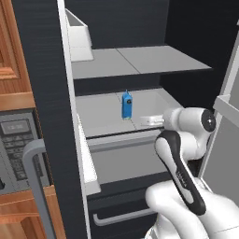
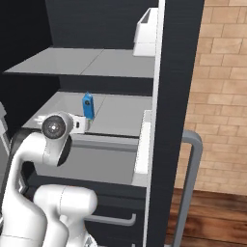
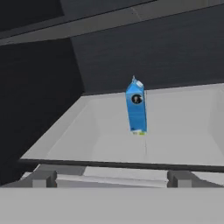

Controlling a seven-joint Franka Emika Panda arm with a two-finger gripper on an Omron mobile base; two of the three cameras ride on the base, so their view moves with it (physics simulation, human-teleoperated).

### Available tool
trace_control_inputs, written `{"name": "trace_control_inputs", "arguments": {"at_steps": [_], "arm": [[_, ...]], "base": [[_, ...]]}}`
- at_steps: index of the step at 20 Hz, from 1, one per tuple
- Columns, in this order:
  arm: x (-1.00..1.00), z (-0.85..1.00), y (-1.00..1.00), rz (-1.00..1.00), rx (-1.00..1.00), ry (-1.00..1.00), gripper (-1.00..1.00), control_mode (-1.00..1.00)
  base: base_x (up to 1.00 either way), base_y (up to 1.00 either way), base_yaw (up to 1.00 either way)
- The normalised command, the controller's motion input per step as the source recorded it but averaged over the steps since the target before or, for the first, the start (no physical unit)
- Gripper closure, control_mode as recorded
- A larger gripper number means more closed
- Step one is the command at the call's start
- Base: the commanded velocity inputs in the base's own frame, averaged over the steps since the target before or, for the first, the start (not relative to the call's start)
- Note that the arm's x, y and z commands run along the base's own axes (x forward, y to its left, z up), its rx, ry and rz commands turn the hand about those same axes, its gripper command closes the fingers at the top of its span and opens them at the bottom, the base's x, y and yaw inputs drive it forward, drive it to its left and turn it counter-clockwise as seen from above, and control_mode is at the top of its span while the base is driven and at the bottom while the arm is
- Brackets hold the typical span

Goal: Take a sugar cube from the saucer and place it inside the coffee. Then, grab milk from the fridge and place it next to the coffee on the counter to sweeten the coffee.

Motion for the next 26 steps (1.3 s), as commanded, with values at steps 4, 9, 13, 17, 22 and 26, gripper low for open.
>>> {"name": "trace_control_inputs", "arguments": {"at_steps": [4, 9, 13, 17, 22, 26], "arm": [[0.57, -0.07, 0.0, -0.09, -0.06, 0.0, -1.0, -1.0], [0.38, -0.01, 0.0, -0.01, -0.01, -0.03, -1.0, -1.0], [0.19, -0.12, 0.08, 0.0, -0.05, 0.06, -1.0, -1.0], [0.29, -0.06, 0.04, 0.0, -0.01, 0.01, -1.0, -1.0], [0.4, -0.06, -0.01, 0.0, 0.0, -0.07, -1.0, -1.0], [0.45, -0.01, 0.0, 0.0, 0.0, -0.11, -1.0, -1.0]], "base": [[0.0, 0.0, 0.0], [0.0, 0.0, 0.0], [0.0, 0.0, 0.0], [0.0, 0.0, 0.0], [0.0, 0.0, 0.0], [0.0, 0.0, 0.0]]}}
